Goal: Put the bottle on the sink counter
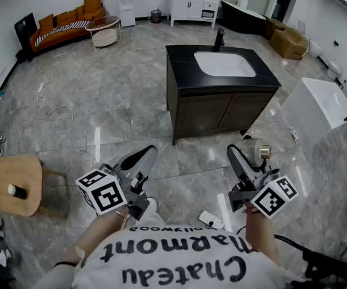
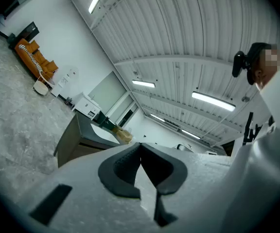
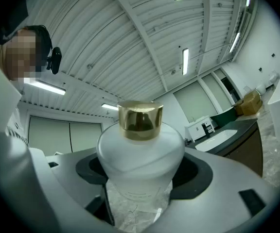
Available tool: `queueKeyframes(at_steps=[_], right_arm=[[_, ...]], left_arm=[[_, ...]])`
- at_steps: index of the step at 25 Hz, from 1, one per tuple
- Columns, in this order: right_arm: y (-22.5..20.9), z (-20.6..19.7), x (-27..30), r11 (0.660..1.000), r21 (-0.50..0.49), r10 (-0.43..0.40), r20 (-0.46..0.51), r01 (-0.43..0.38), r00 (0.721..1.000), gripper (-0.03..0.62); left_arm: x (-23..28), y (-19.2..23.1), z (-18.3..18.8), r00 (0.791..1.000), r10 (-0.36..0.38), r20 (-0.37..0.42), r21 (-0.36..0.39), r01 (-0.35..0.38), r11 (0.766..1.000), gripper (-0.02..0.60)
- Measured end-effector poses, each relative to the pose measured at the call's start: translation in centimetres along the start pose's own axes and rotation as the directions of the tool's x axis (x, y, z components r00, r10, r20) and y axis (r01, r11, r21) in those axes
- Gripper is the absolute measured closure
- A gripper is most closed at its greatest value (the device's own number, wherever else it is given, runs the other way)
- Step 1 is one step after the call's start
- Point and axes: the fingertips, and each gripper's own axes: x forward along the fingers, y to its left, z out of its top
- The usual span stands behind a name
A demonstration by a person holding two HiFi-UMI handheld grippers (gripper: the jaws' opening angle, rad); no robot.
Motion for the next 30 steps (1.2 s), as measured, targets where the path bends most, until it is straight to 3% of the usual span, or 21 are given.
queueKeyframes(at_steps=[14, 20, 30], right_arm=[[0.1, 0.8, -0.2, 1.0, -0.004, 0.023, 0.004, -0.023, 1.0, 0.252], [-1.3, 0.4, 3.1, 1.0, -0.012, 0.002, -0.011, -0.002, 1.0, 0.252], [-3.9, 1.6, 12.3, 0.995, -0.032, -0.093, 0.046, 0.095, 0.995, 0.252]], left_arm=[[-1.2, -0.1, 0.4, 0.998, 0.034, 0.043, 0.01, -0.035, 0.999, 0.566], [1.0, 3.2, 2.3, 0.999, 0.014, 0.031, 0.007, -0.014, 1.0, 0.566], [5.7, 11.6, 9.4, 1.0, -0.025, -0.003, 0.055, 0.025, 0.998, 0.566]])
